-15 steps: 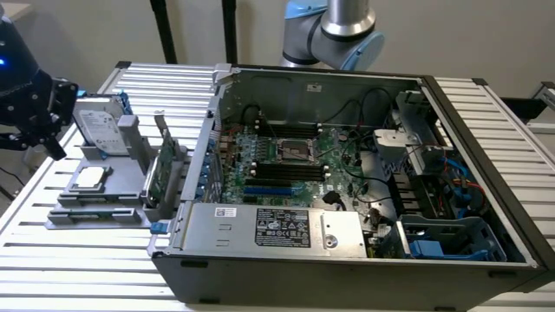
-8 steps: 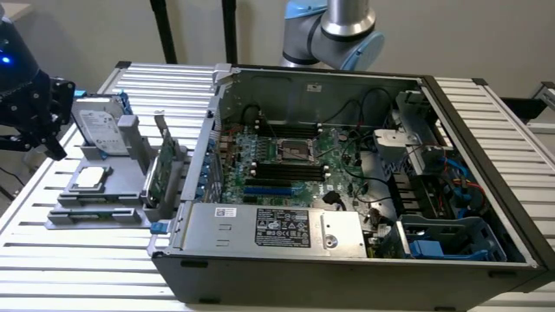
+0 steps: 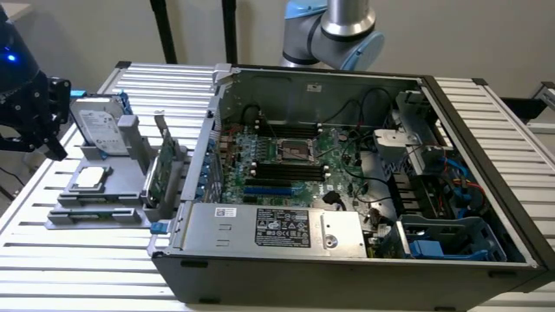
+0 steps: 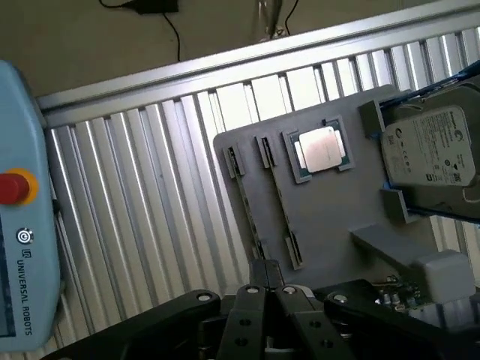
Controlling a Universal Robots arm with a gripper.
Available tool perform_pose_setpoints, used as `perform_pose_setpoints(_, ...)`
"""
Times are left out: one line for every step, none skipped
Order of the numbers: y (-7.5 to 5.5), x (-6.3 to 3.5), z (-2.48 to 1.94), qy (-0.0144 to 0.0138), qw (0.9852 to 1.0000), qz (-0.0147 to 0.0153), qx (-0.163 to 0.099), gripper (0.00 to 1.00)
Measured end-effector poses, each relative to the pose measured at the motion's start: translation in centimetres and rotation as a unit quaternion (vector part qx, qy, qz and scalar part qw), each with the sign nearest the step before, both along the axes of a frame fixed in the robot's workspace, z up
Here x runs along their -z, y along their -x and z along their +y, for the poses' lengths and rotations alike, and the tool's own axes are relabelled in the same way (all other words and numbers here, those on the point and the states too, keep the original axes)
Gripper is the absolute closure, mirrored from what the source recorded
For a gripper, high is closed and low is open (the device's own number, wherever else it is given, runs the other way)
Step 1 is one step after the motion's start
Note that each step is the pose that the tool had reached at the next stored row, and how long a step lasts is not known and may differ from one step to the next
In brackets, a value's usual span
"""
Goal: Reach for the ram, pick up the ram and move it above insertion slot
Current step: 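Pick up the ram and move it above insertion slot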
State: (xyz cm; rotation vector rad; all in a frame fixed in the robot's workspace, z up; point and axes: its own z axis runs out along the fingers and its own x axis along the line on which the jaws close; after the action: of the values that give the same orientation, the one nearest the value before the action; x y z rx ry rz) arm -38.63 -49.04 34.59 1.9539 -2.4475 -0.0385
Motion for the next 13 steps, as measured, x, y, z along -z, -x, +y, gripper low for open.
perform_pose_setpoints(0.00,0.03,0.00,-0.0001,1.0000,-0.0006,-0.009,0.89)
perform_pose_setpoints(0.00,0.05,0.00,-0.0001,0.9998,-0.0012,-0.018,0.89)
perform_pose_setpoints(0.00,0.05,0.00,0.0000,0.9996,-0.0017,-0.027,0.89)
perform_pose_setpoints(0.00,0.07,0.00,-0.0001,0.9994,-0.0022,-0.036,0.89)
perform_pose_setpoints(0.00,0.08,0.00,-0.0001,0.9990,-0.0027,-0.045,0.89)
perform_pose_setpoints(0.00,0.10,0.00,-0.0001,0.9985,-0.0032,-0.054,0.89)
perform_pose_setpoints(0.00,0.12,0.00,-0.0001,0.9980,-0.0037,-0.064,0.89)
perform_pose_setpoints(0.00,0.13,0.00,-0.0001,0.9974,-0.0043,-0.073,0.89)
perform_pose_setpoints(0.00,0.15,0.00,-0.0001,0.9967,-0.0050,-0.081,0.89)
perform_pose_setpoints(0.00,0.17,0.00,-0.0001,0.9959,-0.0057,-0.090,0.89)
perform_pose_setpoints(0.00,0.19,0.00,-0.0001,0.9950,-0.0064,-0.099,0.89)
perform_pose_setpoints(0.00,0.21,0.00,-0.0001,0.9941,-0.0071,-0.108,0.89)
perform_pose_setpoints(0.00,0.23,0.00,-0.0001,0.9931,-0.0077,-0.117,0.89)
